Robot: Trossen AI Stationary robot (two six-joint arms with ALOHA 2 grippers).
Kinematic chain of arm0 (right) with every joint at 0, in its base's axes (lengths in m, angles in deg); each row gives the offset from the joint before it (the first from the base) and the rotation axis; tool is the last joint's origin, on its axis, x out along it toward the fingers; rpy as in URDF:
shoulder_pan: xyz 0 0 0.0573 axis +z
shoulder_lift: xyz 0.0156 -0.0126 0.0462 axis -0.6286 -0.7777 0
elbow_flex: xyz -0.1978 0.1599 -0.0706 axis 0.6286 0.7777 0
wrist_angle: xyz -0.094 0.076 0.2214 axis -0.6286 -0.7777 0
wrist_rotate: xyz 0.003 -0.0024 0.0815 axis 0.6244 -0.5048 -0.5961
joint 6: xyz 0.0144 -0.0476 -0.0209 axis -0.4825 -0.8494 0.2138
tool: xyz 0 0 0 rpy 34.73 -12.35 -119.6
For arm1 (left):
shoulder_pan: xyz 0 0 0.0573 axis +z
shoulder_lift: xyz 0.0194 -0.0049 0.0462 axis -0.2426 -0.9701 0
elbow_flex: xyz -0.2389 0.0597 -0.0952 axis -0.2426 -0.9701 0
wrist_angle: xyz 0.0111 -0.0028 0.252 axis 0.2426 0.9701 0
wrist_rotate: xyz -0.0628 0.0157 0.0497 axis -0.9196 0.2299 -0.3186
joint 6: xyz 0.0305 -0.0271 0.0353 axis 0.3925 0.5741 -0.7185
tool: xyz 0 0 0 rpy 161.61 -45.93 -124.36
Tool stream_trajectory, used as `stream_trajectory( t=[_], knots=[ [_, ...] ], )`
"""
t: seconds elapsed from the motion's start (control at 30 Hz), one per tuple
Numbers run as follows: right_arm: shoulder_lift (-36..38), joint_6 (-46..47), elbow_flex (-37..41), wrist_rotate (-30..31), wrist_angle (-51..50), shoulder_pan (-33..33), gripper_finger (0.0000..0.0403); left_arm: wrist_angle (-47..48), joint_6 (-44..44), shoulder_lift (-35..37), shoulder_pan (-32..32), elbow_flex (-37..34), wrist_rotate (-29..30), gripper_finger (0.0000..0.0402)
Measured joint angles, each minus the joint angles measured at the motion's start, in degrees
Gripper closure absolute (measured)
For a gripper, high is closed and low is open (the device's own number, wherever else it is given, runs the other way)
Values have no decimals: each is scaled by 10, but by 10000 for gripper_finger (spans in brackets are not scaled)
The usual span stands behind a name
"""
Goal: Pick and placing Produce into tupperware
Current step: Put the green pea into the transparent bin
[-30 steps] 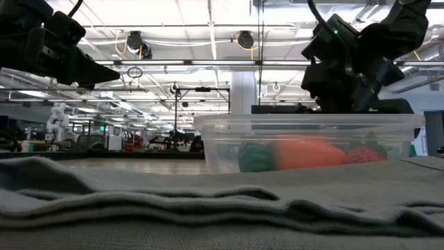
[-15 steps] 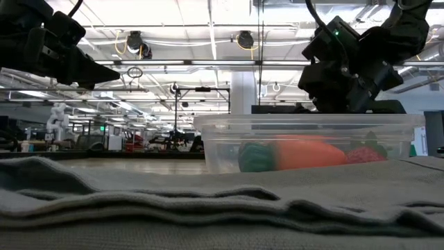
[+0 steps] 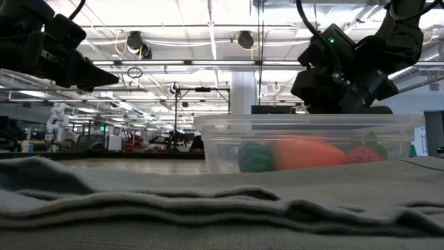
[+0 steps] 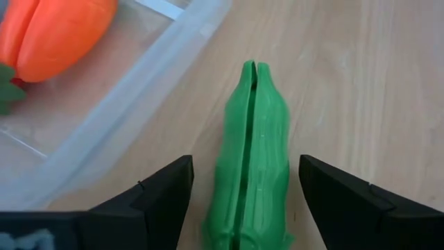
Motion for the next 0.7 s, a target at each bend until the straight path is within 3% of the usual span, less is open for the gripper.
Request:
stream_trajectory(
  t=[0.47, 0.7],
  knots=[
    [-1, -1, 0, -4, -4, 1, 279, 0, 0, 0, 0, 0, 0, 378],
    [28, -1, 1, 8, -27, 0, 259, 0, 0, 0, 0, 0, 0, 378]
  ],
)
